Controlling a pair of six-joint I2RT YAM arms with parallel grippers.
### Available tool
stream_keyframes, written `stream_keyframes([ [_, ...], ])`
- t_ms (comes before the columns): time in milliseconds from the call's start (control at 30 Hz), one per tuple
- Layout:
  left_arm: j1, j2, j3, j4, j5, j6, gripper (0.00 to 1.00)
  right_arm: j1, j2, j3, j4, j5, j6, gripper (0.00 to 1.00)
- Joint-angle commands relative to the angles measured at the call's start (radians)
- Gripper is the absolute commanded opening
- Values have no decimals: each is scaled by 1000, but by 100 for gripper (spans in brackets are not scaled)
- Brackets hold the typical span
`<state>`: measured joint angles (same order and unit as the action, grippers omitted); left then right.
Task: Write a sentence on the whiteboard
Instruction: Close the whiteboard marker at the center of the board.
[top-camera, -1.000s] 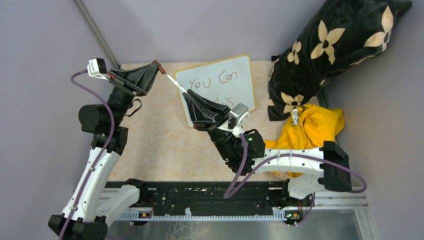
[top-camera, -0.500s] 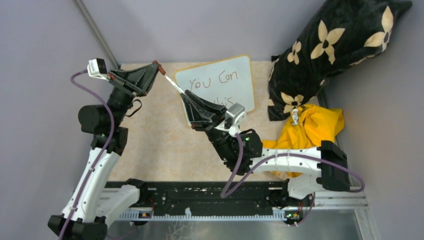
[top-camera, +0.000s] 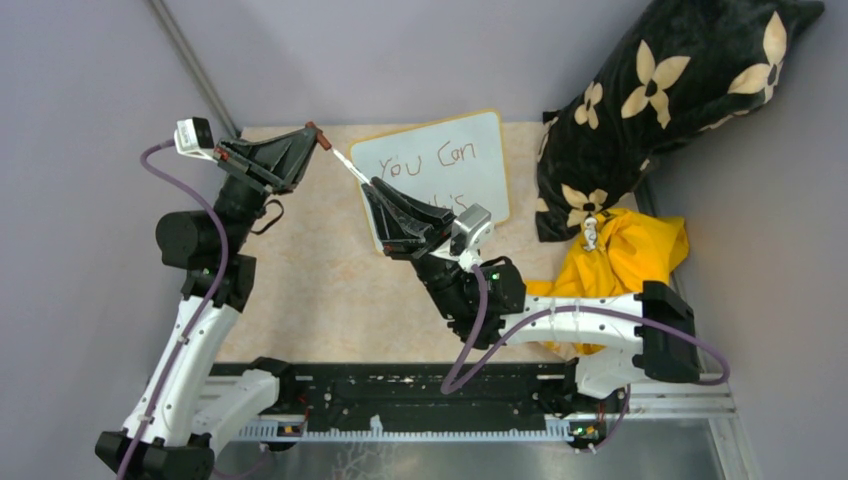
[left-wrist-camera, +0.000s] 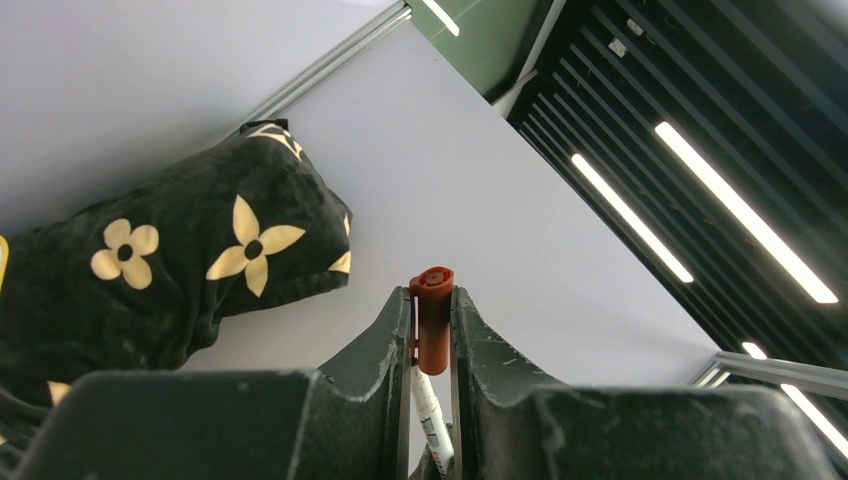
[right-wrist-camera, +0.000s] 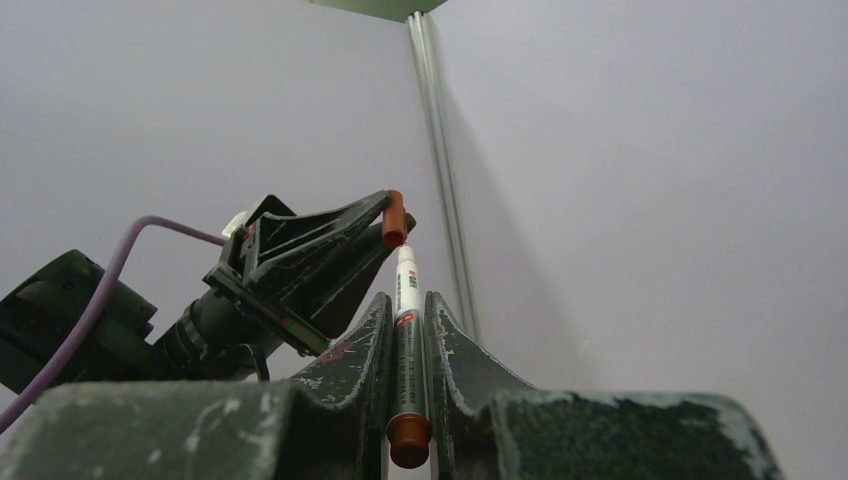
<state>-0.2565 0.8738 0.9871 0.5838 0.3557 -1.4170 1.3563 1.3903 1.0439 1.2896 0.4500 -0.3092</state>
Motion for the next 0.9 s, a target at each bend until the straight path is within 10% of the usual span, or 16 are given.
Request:
stream_keyframes([
  [0,-4,-12,0,23,0,7,0,-10,-5,54,34,-15,12,0],
  [867,-4,19,53,25,-31,34,0,-9,-54,4,20,-29,39,0],
])
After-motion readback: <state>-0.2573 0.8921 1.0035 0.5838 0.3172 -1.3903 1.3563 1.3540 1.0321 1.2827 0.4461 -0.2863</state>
